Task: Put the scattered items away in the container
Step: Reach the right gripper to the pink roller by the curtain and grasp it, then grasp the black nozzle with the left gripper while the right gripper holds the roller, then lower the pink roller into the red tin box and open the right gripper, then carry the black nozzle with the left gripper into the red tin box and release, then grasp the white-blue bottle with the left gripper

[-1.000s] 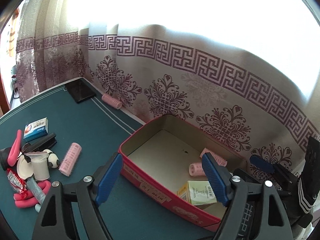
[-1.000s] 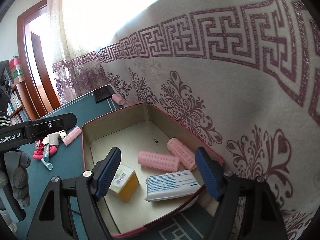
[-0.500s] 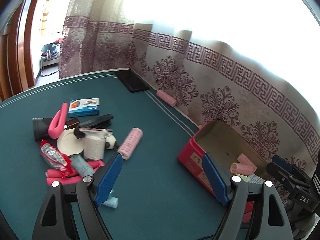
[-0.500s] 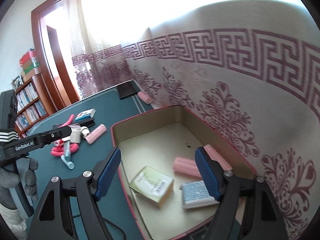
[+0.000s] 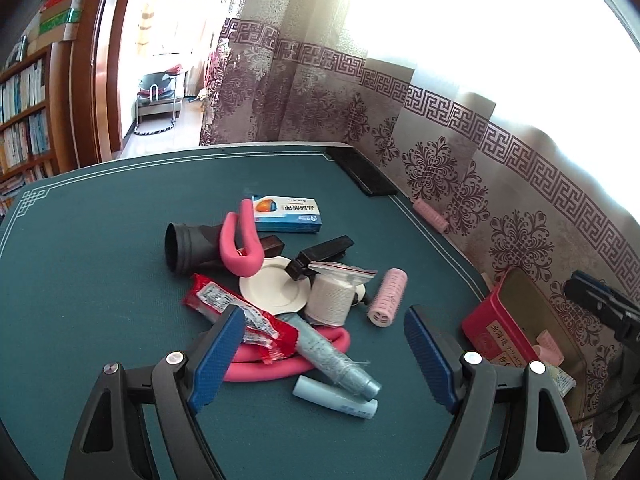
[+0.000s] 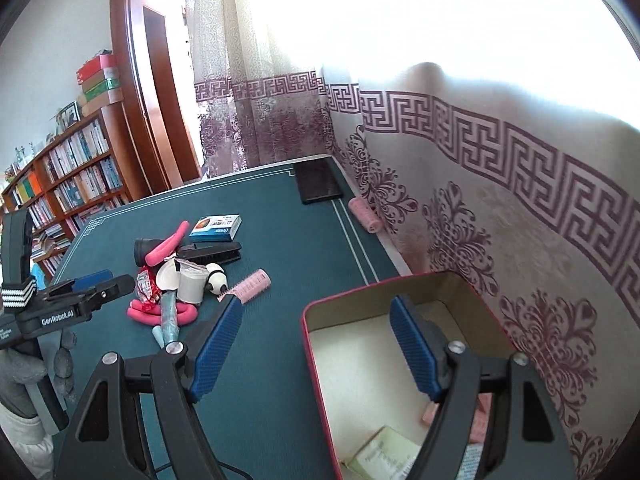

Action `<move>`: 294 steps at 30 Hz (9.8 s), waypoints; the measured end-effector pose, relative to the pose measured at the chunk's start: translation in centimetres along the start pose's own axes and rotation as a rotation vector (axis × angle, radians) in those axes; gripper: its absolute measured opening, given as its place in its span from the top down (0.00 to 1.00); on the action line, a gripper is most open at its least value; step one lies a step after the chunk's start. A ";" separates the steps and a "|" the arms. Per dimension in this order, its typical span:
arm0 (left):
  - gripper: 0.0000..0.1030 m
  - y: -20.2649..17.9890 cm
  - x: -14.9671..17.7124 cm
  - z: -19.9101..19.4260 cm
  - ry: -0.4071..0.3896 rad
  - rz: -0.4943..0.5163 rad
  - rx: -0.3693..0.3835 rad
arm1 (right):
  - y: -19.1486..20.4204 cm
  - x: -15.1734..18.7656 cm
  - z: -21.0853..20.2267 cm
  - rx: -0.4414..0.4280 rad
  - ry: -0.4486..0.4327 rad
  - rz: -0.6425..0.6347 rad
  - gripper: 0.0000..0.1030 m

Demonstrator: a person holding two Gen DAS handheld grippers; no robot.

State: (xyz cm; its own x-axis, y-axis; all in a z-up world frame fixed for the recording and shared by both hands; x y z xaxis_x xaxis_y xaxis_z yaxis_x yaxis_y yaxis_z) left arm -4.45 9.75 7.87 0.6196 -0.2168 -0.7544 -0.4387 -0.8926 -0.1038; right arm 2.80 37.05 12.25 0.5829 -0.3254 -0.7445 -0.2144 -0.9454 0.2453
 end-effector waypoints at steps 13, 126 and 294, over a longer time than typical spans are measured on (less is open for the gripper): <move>0.19 4.4 0.3 1.6 0.035 -0.009 -0.062 | 4.1 -8.3 14.3 0.058 0.236 -0.177 0.22; 0.51 5.0 0.8 -4.3 -0.075 0.054 -0.010 | 2.1 -0.7 -1.7 -0.262 0.091 0.098 0.75; 0.18 -2.8 9.4 2.6 0.165 0.241 0.042 | 3.9 11.8 -0.9 -0.121 0.115 0.011 0.28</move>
State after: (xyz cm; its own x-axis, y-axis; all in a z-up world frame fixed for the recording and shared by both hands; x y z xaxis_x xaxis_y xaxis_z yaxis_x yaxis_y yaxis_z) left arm 0.92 11.19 -0.61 0.5898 -0.4851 -0.6456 -0.6104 -0.7912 0.0367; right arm 9.54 29.53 4.92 0.6684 -0.3286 -0.6673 -0.1291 -0.9348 0.3310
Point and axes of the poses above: each gripper's, at about its wrist camera, not at the fingertips, and z roughly the way its jaws point, y to its left, x to its underside, the point moved 3 cm from there along z, roughly the way its jaws point, and after that the axes turned 11 degrees about z, right-handed, at the moved point
